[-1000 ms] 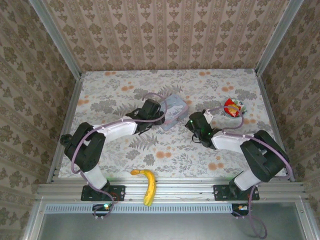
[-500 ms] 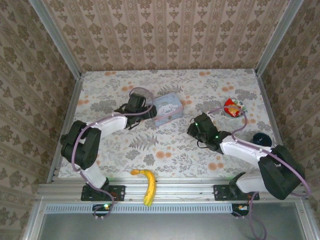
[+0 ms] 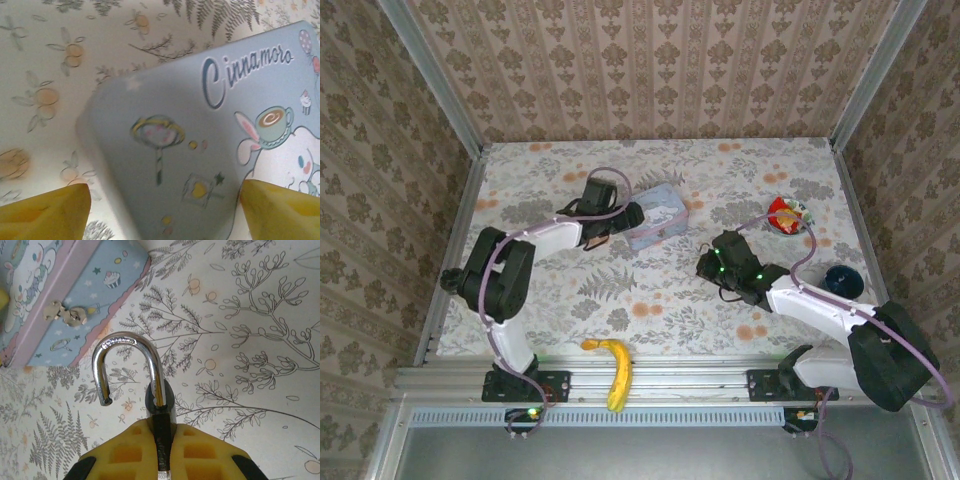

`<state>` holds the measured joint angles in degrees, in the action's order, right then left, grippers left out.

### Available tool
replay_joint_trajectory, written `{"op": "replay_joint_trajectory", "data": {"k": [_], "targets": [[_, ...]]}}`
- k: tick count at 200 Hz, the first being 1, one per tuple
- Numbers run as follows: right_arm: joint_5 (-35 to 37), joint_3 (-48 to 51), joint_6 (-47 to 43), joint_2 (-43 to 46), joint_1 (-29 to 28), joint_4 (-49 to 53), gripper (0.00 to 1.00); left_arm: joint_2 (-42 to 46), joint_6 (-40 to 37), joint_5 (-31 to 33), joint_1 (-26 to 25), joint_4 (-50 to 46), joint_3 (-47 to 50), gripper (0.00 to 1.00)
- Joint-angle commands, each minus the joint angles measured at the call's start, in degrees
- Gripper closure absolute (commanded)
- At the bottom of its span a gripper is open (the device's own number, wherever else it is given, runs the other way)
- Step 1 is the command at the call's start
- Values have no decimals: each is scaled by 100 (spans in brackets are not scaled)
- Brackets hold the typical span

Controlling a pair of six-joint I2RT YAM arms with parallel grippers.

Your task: Unlock the padlock with the key

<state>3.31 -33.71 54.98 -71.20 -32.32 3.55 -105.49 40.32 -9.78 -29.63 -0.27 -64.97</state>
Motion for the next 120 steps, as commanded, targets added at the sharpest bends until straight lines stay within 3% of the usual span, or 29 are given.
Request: {"op": "replay_joint_trajectory", "data": {"k": [1,87,120], "targets": [[-316,50,-225,-11,-34,116,98,-325,-48,-413,14,51,-371,23],[-1693,-76,-578,-740,-34,-56,98,-1114,-103,-1013,163,177,-1418,21],[-2082,-200,-661,-989,-31,-231,96,-941,-162,-948,250,172,-1369,11]]}}
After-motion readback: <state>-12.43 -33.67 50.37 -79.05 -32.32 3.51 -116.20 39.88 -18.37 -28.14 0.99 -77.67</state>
